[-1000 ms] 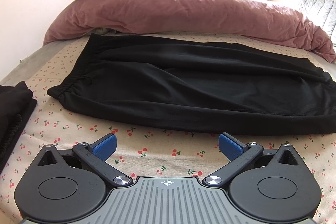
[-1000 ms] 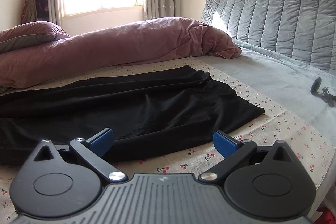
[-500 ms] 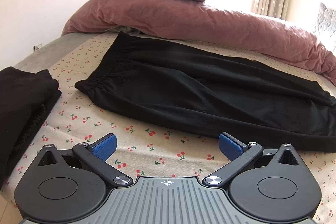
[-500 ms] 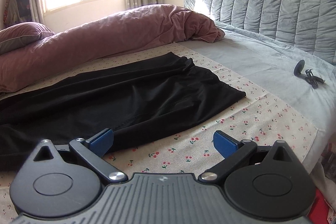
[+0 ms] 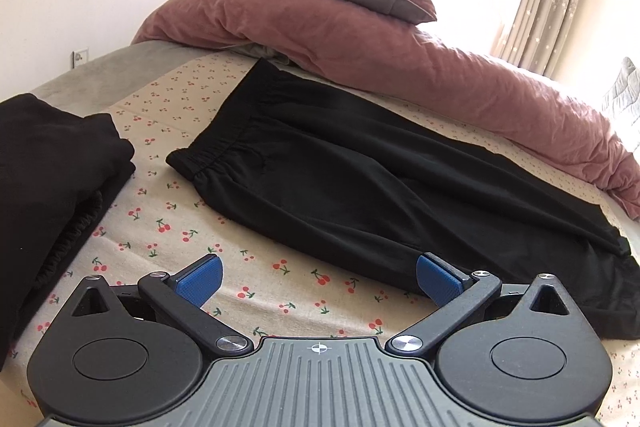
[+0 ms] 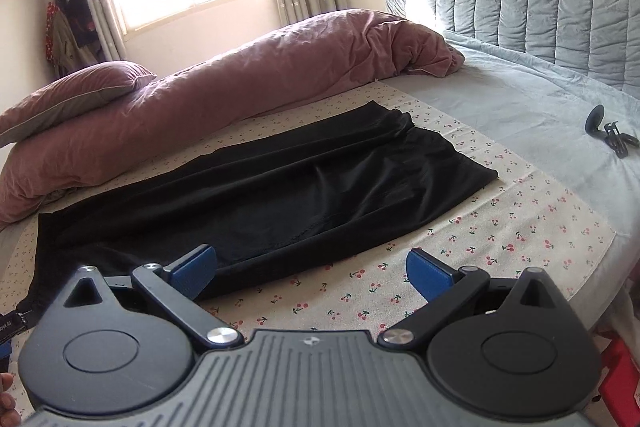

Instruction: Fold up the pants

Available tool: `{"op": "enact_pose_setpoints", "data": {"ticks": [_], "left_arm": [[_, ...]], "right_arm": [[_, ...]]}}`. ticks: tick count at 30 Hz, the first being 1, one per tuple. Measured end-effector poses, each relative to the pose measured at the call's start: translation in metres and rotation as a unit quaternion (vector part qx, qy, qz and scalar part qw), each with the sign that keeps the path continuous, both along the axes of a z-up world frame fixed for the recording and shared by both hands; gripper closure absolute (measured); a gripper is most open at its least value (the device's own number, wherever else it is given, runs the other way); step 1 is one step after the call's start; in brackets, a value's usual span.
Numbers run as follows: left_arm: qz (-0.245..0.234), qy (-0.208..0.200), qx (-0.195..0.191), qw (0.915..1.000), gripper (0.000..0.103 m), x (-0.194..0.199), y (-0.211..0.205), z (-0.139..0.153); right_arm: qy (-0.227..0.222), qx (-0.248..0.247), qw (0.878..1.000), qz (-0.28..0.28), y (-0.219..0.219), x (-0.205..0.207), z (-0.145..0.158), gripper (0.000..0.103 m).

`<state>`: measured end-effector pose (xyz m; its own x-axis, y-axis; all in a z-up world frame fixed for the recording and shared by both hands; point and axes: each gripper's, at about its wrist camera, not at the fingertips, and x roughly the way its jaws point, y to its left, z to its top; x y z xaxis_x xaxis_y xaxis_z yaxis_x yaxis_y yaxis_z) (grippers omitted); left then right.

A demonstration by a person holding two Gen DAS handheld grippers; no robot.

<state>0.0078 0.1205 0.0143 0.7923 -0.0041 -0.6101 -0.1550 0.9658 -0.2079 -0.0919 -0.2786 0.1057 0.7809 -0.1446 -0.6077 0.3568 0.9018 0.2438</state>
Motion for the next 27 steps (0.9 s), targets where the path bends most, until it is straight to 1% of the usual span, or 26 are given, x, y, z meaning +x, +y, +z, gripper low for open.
{"op": "enact_pose_setpoints", "data": {"ticks": [1, 2, 5, 6, 8, 9, 10, 11, 12, 14, 15, 16, 17, 18, 19, 20, 21, 22, 23, 24, 25, 27], "left_arm": [[0.001, 0.003, -0.001, 1.0000, 0.000, 0.003, 0.001, -0.001], [0.003, 0.010, -0.001, 0.9999, 0.000, 0.006, 0.003, -0.003], [0.013, 0.024, -0.006, 0.9996, 0.000, 0.018, 0.008, -0.003], [0.017, 0.026, -0.005, 0.9995, 0.000, 0.022, 0.010, 0.000], [0.017, 0.039, -0.001, 0.9991, 0.000, 0.033, 0.018, 0.010], [0.017, 0.044, -0.004, 0.9989, 0.000, 0.037, 0.025, 0.016], [0.021, 0.047, -0.010, 0.9986, 0.000, 0.042, 0.031, 0.022], [0.028, 0.051, -0.020, 0.9981, 0.000, 0.047, 0.039, 0.028], [0.037, 0.054, -0.032, 0.9973, 0.000, 0.051, 0.047, 0.033], [0.046, 0.054, -0.056, 0.9959, 0.001, 0.060, 0.063, 0.039], [0.052, 0.056, -0.060, 0.9953, 0.001, 0.064, 0.069, 0.038], [0.059, 0.059, -0.061, 0.9946, 0.002, 0.068, 0.074, 0.036], [0.066, 0.062, -0.062, 0.9940, 0.003, 0.072, 0.079, 0.031], [0.075, 0.069, -0.062, 0.9929, 0.005, 0.078, 0.085, 0.023], [0.080, 0.080, -0.063, 0.9916, 0.010, 0.085, 0.090, 0.015], [0.081, 0.097, -0.066, 0.9897, 0.022, 0.094, 0.096, 0.004], [0.082, 0.112, -0.071, 0.9879, 0.032, 0.102, 0.102, -0.006], [0.084, 0.130, -0.074, 0.9851, 0.059, 0.110, 0.108, -0.018], [0.089, 0.150, -0.080, 0.9815, 0.081, 0.117, 0.116, -0.030], [0.097, 0.162, -0.087, 0.9781, 0.085, 0.122, 0.122, -0.038], [0.104, 0.168, -0.093, 0.9758, 0.085, 0.126, 0.128, -0.045], [0.112, 0.173, -0.102, 0.9732, 0.085, 0.134, 0.135, -0.054]], "right_arm": [[0.000, 0.014, 1.000, -0.005, -0.007, 0.009, -0.001, 0.005], [-0.002, 0.015, 1.000, -0.007, -0.012, 0.019, -0.002, 0.005], [-0.005, -0.018, 1.000, 0.007, -0.027, 0.059, -0.007, 0.005], [-0.004, -0.023, 1.000, 0.014, -0.036, 0.075, -0.013, 0.005], [0.015, -0.021, 1.000, -0.009, -0.056, 0.101, -0.031, 0.005], [0.038, -0.010, 0.999, -0.027, -0.070, 0.112, -0.045, 0.005], [0.064, 0.003, 0.997, -0.031, -0.081, 0.119, -0.055, 0.005], [0.087, 0.013, 0.996, -0.036, -0.088, 0.124, -0.059, 0.005], [0.091, 0.023, 0.994, -0.049, -0.096, 0.123, -0.061, 0.006], [0.059, 0.017, 0.996, -0.070, -0.105, 0.116, -0.056, 0.005], [0.056, 0.011, 0.995, -0.086, -0.111, 0.114, -0.055, 0.005], [0.063, 0.010, 0.992, -0.106, -0.119, 0.114, -0.058, 0.005], [0.071, 0.015, 0.990, -0.121, -0.126, 0.113, -0.062, 0.005], [0.089, 0.026, 0.986, -0.138, -0.139, 0.116, -0.070, 0.005], [0.097, 0.039, 0.984, -0.147, -0.149, 0.117, -0.076, 0.005], [0.104, 0.051, 0.980, -0.159, -0.159, 0.118, -0.084, 0.009], [0.111, 0.064, 0.975, -0.180, -0.172, 0.119, -0.091, 0.015], [0.120, 0.079, 0.970, -0.198, -0.182, 0.118, -0.099, 0.019], [0.127, 0.094, 0.965, -0.210, -0.190, 0.116, -0.105, 0.027], [0.129, 0.116, 0.959, -0.224, -0.199, 0.114, -0.111, 0.031], [0.121, 0.137, 0.956, -0.230, -0.205, 0.112, -0.115, 0.034], [0.114, 0.164, 0.953, -0.227, -0.213, 0.114, -0.123, 0.035]]}}
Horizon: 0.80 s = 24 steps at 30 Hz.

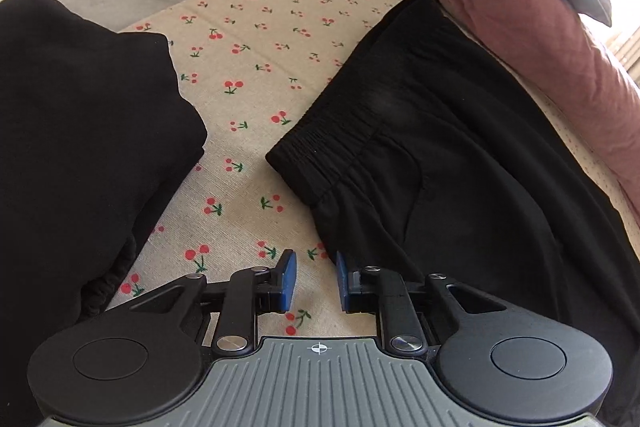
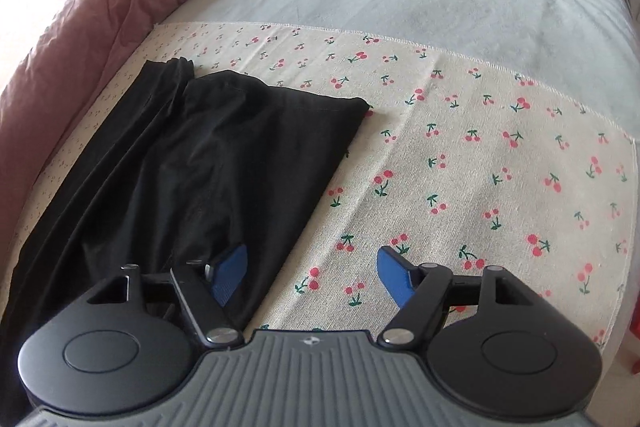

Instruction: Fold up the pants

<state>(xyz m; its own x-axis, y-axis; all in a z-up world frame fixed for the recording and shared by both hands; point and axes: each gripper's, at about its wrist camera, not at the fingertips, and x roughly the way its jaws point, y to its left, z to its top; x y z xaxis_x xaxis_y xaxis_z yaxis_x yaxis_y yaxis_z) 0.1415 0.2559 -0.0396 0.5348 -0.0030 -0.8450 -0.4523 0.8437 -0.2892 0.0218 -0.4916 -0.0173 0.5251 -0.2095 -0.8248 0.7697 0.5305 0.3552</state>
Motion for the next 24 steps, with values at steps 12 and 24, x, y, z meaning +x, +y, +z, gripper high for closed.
{"op": "enact_pose_setpoints", "data": {"ticks": [12, 24], "left_arm": [[0.002, -0.033, 0.027, 0.9991, 0.103, 0.014, -0.006, 0.002], [0.033, -0.073, 0.046, 0.9957, 0.103, -0.018, 0.005, 0.036]], "right_arm": [[-0.054, -0.020, 0.998, 0.022, -0.013, 0.041, -0.014, 0.097], [-0.049, -0.128, 0.988, 0.073, 0.011, 0.012, 0.038, 0.103]]}}
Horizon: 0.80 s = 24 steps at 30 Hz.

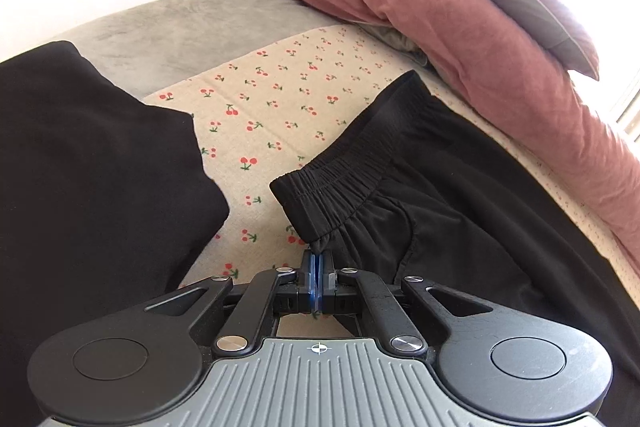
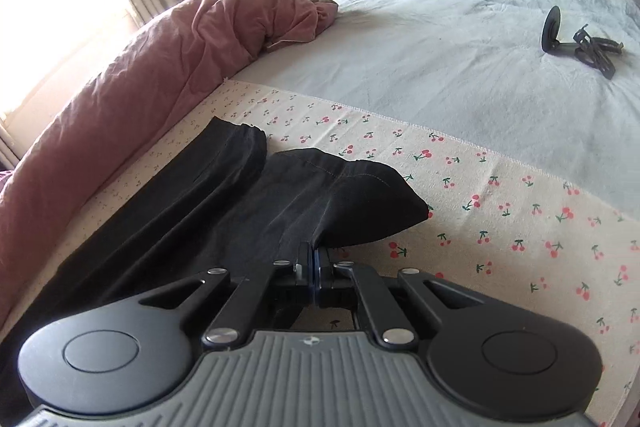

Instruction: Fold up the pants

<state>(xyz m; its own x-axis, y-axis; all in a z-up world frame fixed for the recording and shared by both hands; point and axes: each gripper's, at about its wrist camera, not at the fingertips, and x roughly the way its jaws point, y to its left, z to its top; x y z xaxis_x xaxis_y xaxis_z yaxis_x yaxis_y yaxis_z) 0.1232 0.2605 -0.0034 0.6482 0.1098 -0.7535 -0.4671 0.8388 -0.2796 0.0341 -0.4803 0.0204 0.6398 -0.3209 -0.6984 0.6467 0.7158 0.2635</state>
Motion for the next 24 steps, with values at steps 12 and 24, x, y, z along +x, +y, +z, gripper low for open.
{"op": "enact_pose_setpoints", "data": {"ticks": [12, 24], "left_arm": [[0.003, 0.038, 0.028, 0.9989, 0.102, -0.012, -0.003, -0.006], [-0.002, 0.000, -0.010, 1.0000, 0.091, -0.030, 0.002, 0.019]], "right_arm": [[0.080, 0.000, 0.997, -0.002, -0.001, -0.008, -0.043, 0.102], [0.067, -0.118, 0.989, -0.062, 0.013, -0.020, -0.006, 0.050]]}}
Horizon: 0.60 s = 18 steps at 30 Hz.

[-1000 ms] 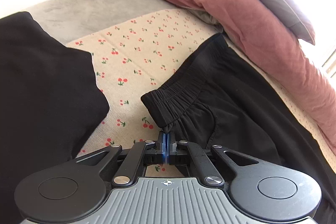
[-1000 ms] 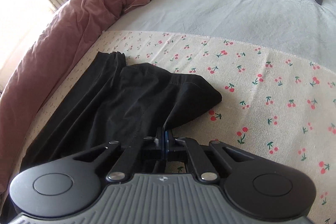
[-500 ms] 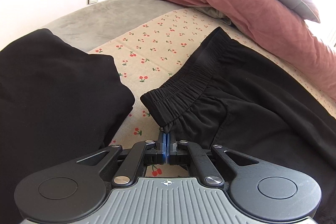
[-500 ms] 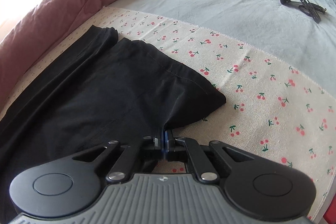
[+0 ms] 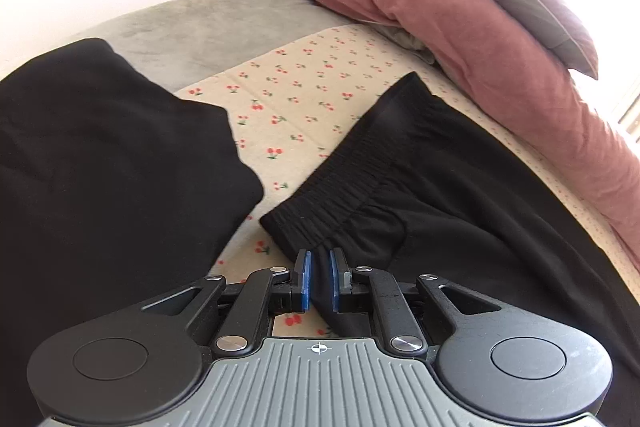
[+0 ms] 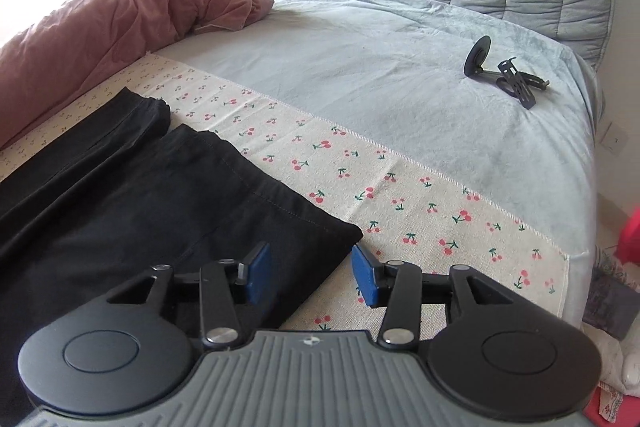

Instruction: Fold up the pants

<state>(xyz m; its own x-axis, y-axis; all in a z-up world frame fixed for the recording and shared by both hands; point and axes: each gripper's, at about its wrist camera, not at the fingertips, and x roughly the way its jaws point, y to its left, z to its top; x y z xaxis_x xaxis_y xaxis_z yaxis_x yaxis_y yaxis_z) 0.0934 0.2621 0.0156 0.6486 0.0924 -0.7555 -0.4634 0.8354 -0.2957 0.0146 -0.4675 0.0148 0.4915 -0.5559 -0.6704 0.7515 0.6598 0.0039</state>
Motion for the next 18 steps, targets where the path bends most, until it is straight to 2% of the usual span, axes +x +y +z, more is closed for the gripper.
{"op": "enact_pose_setpoints", "data": {"ticks": [3, 5, 6, 8, 10, 13, 16, 18], "left_arm": [[-0.029, -0.004, 0.006, 0.9995, 0.082, 0.012, -0.014, 0.004], [-0.057, 0.000, 0.003, 0.9984, 0.063, 0.023, -0.028, 0.004], [-0.071, -0.002, 0.005, 0.9975, 0.058, 0.027, -0.036, 0.005], [-0.097, -0.005, 0.027, 0.9949, 0.038, 0.037, -0.054, 0.005], [-0.131, -0.001, 0.060, 0.9896, 0.034, 0.048, -0.078, 0.002], [-0.181, 0.016, 0.078, 0.9802, 0.033, 0.064, -0.105, -0.009], [-0.198, 0.049, 0.102, 0.9737, 0.033, 0.076, -0.121, -0.027], [-0.195, 0.071, 0.123, 0.9705, 0.033, 0.077, -0.121, -0.041]], "right_arm": [[-0.005, -0.030, 0.998, 0.062, 0.029, 0.012, 0.011, 0.042], [-0.003, -0.006, 0.990, 0.142, 0.052, 0.027, 0.011, 0.041], [0.001, 0.015, 0.983, 0.183, 0.063, 0.035, 0.010, 0.041], [0.016, 0.044, 0.970, 0.240, 0.085, 0.051, 0.005, 0.040], [0.033, 0.061, 0.956, 0.284, 0.106, 0.068, -0.001, 0.040], [0.069, 0.083, 0.940, 0.322, 0.129, 0.088, -0.014, 0.040], [0.118, 0.079, 0.929, 0.341, 0.139, 0.098, -0.032, 0.040], [0.144, 0.066, 0.928, 0.338, 0.134, 0.099, -0.042, 0.037]]}}
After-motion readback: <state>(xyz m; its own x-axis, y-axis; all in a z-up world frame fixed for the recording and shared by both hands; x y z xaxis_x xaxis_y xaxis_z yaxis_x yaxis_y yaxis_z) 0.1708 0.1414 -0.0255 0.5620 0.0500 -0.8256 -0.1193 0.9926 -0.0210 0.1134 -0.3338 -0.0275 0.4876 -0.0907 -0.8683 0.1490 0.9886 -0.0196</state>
